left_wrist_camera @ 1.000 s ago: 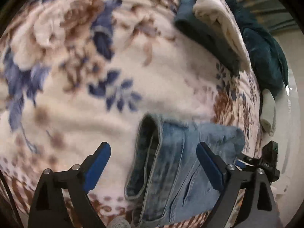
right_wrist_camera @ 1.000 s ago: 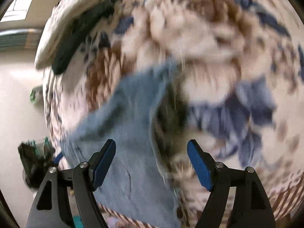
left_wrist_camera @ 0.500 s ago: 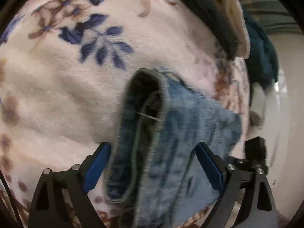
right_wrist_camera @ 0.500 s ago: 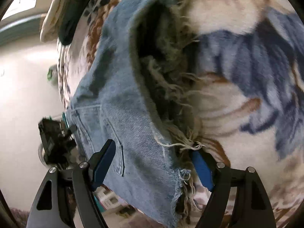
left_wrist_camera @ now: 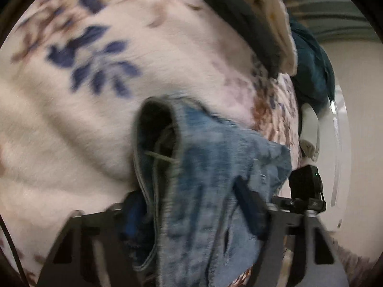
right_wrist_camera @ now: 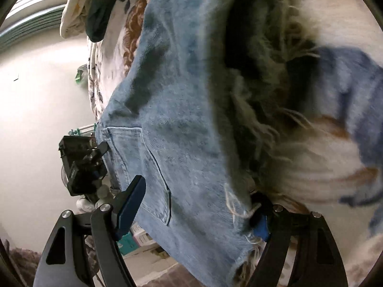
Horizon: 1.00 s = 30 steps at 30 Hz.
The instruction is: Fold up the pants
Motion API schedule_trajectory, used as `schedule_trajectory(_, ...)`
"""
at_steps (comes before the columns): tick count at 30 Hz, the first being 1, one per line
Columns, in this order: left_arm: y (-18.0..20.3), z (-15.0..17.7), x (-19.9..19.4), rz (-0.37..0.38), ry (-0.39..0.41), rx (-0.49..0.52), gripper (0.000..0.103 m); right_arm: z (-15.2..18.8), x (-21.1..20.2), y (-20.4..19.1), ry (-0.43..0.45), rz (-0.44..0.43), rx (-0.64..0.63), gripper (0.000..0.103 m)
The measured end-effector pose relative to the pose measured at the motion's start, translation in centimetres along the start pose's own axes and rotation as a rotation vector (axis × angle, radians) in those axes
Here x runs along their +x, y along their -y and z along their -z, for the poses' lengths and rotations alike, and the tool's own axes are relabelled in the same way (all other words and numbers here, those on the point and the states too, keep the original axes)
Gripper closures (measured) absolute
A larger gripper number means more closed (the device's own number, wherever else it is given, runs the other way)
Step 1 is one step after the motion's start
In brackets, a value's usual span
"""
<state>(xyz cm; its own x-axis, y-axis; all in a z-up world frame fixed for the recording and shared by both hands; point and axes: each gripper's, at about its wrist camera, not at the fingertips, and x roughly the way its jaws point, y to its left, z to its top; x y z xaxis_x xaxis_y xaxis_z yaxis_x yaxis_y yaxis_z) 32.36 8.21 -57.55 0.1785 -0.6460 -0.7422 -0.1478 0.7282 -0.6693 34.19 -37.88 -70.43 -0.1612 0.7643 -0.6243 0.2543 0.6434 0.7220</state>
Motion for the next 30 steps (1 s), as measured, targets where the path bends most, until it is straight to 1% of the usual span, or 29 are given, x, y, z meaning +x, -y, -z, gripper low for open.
schedule_trajectory(1,0.3,-0.1,0.1,-0.002,0.000,0.005,0.048,0.0,0.1,-0.2,0.004,-0.007,-0.011,0.021)
schedule_trajectory(3,0.5,-0.2,0.9,-0.024,-0.007,0.015,0.053,0.5,0.0,-0.4,0.019,-0.029,-0.033,0.021)
schedule_trajectory(4,0.6,-0.3,1.1,-0.030,-0.008,0.015,0.055,0.6,0.1,-0.6,0.027,-0.034,-0.038,0.022)
schedule_trajectory(5,0.6,-0.4,1.2,-0.031,-0.007,0.013,0.059,0.8,0.2,-0.5,0.033,-0.030,-0.045,0.027)
schedule_trajectory(6,0.6,-0.4,1.2,-0.041,-0.008,0.014,0.063,0.9,0.4,-0.7,0.037,-0.009,-0.056,0.047)
schedule_trajectory(7,0.8,-0.4,1.2,-0.048,-0.008,0.020,0.064,0.9,0.7,-0.8,0.040,0.025,-0.061,0.060)
schedule_trajectory(8,1.1,-0.3,1.1,-0.055,-0.006,0.029,0.067,0.8,1.0,-0.9,0.043,0.044,-0.052,0.071)
schedule_trajectory(9,1.4,-0.3,1.0,-0.057,-0.004,0.035,0.069,0.9,1.2,-0.9,0.052,0.045,-0.038,0.077)
schedule_trajectory(10,1.7,-0.2,0.7,-0.056,-0.002,0.040,0.070,1.0,1.2,-1.2,0.062,0.066,-0.044,0.079)
schedule_trajectory(11,2.0,-0.1,0.8,-0.058,-0.002,0.042,0.072,1.2,1.2,-1.7,0.072,0.097,-0.054,0.083)
schedule_trajectory(12,2.3,-0.1,0.5,-0.058,-0.001,0.045,0.074,1.3,1.0,-2.0,0.086,0.107,-0.051,0.086)
schedule_trajectory(15,3.6,0.0,-0.2,-0.056,0.004,0.063,0.075,2.3,0.0,-3.2,0.134,0.135,-0.059,0.089)
schedule_trajectory(19,5.8,-0.3,-1.5,-0.038,0.014,0.097,0.076,3.6,-1.9,-4.6,0.201,0.106,-0.058,0.090)
schedule_trajectory(22,7.8,-1.3,-2.7,-0.011,0.027,0.119,0.076,3.9,-4.1,-6.2,0.256,0.086,-0.065,0.090)
schedule_trajectory(23,8.8,-1.9,-3.3,0.002,0.030,0.134,0.076,3.8,-5.0,-6.8,0.271,0.068,-0.072,0.090)
schedule_trajectory(26,11.1,-3.9,-4.4,0.024,0.040,0.159,0.076,3.7,-7.9,-8.5,0.327,0.065,-0.083,0.090)
schedule_trajectory(28,13.3,-5.8,-5.0,0.027,0.053,0.179,0.076,3.2,-10.3,-9.8,0.373,0.066,-0.089,0.090)
schedule_trajectory(30,16.2,-8.1,-5.7,0.036,0.066,0.219,0.076,2.4,-12.1,-12.1,0.411,0.072,-0.103,0.090)
